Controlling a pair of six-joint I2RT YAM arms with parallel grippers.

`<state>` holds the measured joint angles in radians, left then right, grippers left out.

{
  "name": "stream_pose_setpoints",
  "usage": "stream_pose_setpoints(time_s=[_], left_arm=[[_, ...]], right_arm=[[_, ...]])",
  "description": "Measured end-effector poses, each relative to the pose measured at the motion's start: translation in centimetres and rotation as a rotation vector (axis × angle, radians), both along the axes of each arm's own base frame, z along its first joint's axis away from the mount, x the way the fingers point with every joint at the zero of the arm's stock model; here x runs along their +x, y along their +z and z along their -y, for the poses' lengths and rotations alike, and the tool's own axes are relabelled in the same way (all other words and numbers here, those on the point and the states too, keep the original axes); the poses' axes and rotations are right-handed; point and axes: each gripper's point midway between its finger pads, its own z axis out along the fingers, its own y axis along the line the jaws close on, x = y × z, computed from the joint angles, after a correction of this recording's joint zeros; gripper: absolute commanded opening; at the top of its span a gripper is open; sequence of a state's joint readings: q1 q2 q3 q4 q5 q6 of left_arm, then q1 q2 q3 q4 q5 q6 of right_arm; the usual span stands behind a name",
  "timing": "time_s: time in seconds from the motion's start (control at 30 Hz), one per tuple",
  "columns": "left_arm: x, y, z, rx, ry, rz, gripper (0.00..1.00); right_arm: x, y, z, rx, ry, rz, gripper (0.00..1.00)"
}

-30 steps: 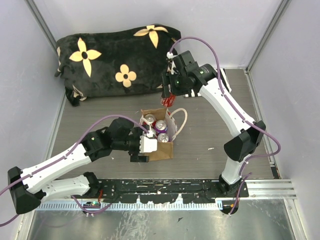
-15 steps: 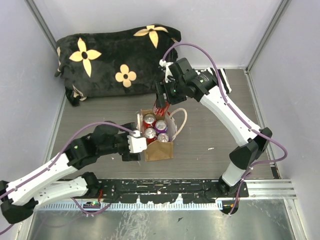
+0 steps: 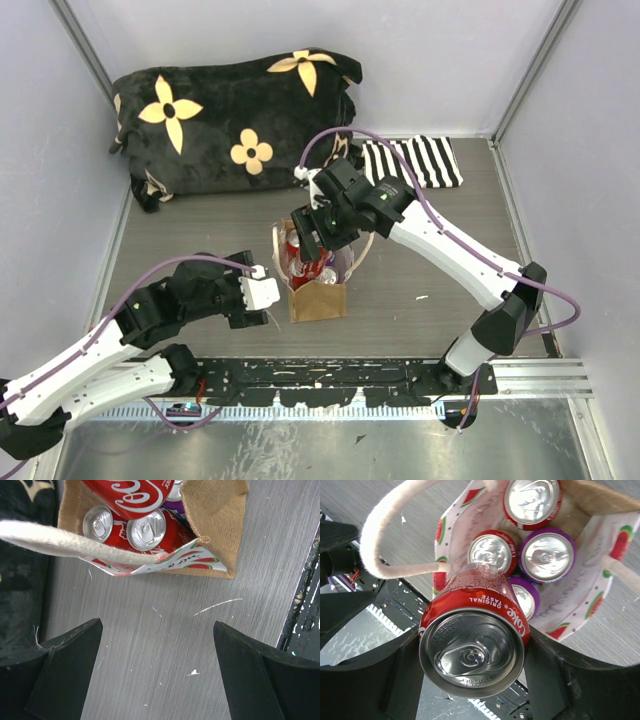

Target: Place the beverage into the canvas bag

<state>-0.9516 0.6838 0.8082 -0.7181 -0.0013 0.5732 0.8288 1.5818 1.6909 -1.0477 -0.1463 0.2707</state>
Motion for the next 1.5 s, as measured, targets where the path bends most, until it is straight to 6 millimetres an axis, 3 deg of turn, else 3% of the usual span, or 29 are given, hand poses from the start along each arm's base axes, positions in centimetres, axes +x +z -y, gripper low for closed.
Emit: stream_pose_setpoints(time_s=[0.2,0.4,0.73,1.07,1.5], left_arm=[[0.0,-1.0,-0.2,0.018,0.006,-0.011,1.0],[0.0,-1.5,-0.3,0.017,0.017,-0.017,1.0],[-0.1,-1.3,-0.4,0.0,0.026,-0.016,1.0],[-0.1,-1.5,-0.6,0.001,0.029,-0.013,1.0],[-0.2,-2.4,-0.7,0.02,0.031,-0.025,1.0]], right_arm=[[-1.6,-0.5,-1.9,0.016,0.038,-0.001,0.01],[-2.5,-1.4,-2.6,0.004,0.042,-0.005,0.01],[-1.2,-1.9,-2.3,-0.03,-0.012,0.04,0.01],[0.4,-3.6,-4.6,-0.044,0.007,0.034,0.01],[-2.1,-3.7,-4.1,-0.07,0.04,0.008,0.01]])
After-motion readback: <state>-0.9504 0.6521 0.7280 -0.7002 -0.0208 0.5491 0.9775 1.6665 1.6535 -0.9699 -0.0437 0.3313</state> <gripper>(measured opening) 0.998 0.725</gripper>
